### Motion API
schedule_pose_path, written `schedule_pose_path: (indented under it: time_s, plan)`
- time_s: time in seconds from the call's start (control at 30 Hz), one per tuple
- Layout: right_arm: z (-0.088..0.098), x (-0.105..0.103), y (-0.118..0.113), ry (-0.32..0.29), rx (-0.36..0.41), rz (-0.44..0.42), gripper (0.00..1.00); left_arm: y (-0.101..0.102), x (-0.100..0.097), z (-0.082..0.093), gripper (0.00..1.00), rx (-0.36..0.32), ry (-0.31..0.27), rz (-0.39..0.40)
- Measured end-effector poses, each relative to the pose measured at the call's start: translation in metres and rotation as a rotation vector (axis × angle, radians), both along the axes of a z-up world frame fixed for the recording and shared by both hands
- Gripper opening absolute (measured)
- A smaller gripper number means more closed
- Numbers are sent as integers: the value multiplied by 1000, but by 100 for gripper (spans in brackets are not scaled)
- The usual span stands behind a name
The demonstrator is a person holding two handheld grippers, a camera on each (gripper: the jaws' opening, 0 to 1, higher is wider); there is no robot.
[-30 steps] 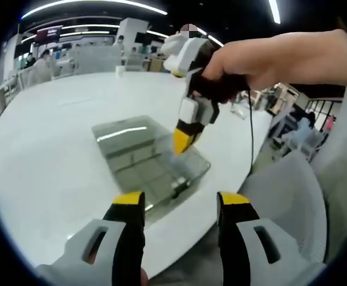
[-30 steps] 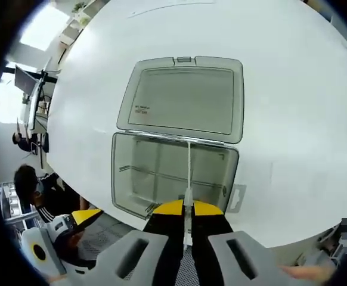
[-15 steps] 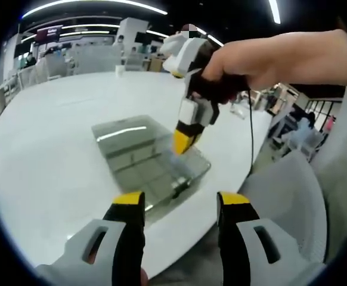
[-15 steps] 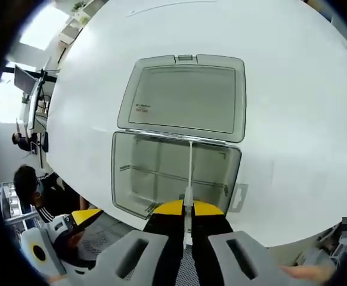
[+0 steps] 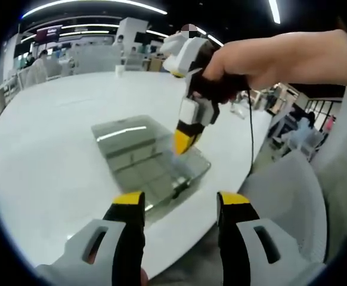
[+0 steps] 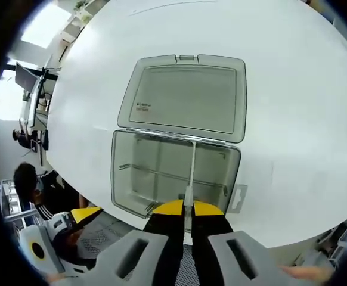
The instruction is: Insert the divider into the dual guide fixture by aligning both edges with the guide slots and pushing it downward to the bottom, including one-sided entry, uneven engagement, binding, and posture correction.
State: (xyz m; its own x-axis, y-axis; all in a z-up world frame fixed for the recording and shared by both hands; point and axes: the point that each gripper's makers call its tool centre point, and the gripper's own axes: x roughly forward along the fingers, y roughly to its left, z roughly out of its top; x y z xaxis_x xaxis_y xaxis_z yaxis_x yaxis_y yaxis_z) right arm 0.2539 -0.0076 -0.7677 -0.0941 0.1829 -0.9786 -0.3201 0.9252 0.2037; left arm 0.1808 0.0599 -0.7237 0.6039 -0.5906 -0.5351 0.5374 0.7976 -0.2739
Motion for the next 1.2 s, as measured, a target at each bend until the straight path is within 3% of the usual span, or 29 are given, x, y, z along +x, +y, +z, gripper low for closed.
schedule_pose_path:
  time_s: [1.2]
  plan:
    - [-3,-4,5,27,-23,0,0,1,0,0,46,-3,0,9]
